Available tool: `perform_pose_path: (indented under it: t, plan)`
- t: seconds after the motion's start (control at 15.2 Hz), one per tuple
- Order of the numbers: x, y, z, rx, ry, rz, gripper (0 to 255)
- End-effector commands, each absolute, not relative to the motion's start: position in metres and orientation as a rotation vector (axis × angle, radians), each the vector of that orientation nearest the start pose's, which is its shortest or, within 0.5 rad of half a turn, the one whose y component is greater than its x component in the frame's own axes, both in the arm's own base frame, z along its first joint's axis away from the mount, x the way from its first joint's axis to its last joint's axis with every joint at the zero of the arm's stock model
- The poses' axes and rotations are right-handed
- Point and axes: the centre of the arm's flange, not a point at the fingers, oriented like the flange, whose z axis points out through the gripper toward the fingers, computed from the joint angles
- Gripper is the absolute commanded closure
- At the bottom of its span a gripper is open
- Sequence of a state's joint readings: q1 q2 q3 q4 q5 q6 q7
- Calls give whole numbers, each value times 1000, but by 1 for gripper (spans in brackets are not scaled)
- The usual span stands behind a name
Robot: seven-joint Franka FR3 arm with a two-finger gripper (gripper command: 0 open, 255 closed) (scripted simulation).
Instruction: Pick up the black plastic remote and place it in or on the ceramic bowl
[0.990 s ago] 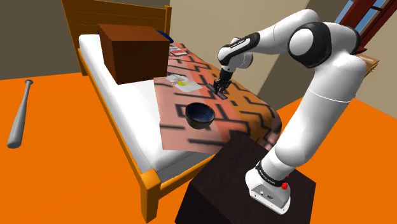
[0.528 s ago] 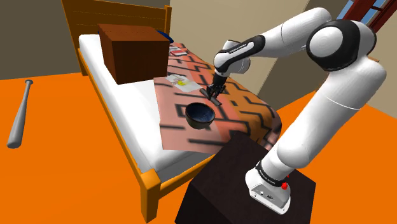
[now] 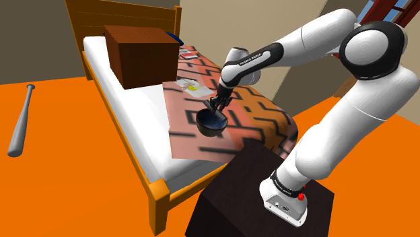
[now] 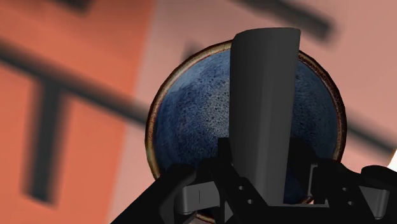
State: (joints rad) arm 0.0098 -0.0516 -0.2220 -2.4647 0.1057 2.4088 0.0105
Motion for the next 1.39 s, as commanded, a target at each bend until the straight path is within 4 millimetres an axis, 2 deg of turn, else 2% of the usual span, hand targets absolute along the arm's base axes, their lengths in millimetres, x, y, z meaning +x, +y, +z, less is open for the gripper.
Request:
perform_pose_path:
  t: [0.0,0.53,1.06,1.12,1.32]
  plan:
    - [459,-96,304,-3025,461,-4,255]
    - [459,-96,260,-3025,461,-4,255]
    - [459,-96,260,-3025,461,-4,255]
    - [459,-96,260,-3025,461,-4,0]
    - [459,-96,260,-3025,461,-4,0]
